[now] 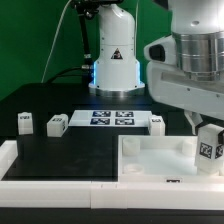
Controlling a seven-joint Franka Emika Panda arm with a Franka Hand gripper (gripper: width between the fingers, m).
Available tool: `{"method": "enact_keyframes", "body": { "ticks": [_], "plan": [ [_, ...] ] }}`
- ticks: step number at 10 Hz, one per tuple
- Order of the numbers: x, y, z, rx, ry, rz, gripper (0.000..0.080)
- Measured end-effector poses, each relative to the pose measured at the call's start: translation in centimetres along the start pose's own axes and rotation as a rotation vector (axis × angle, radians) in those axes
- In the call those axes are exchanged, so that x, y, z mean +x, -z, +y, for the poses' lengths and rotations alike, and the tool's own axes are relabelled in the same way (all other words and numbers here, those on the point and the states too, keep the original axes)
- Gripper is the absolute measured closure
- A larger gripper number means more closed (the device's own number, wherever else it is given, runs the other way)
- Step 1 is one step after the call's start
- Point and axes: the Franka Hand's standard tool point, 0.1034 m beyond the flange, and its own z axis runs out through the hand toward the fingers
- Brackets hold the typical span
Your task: Assemble one leg
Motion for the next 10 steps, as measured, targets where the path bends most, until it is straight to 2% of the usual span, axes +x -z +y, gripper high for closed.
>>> {"method": "enact_keyframes", "body": {
  "ticks": [2,4,5,6,7,9,10],
  "plan": [
    [0.10,0.06,-0.21,0.002,-0.115,0.000,0.0505],
    [-0.02,0.08,-0.17,-0.004,-0.052,-0.003,0.0505],
    [-0.08,0.22,-0.11,-0.010,0.068,-0.009,0.0300],
    [0.01,0.22,-0.07,-0.011,0.189,-0.008,0.0300],
    [0.02,0.16,-0.04,-0.013,0.331,-0.004,0.0189],
    [-0.03,-0.33,0.07,-0.022,0.640,0.043,0.0158],
    [-0.30,-0.57,0.35,-0.039,0.811,0.078,0.0151]
  ]
}}
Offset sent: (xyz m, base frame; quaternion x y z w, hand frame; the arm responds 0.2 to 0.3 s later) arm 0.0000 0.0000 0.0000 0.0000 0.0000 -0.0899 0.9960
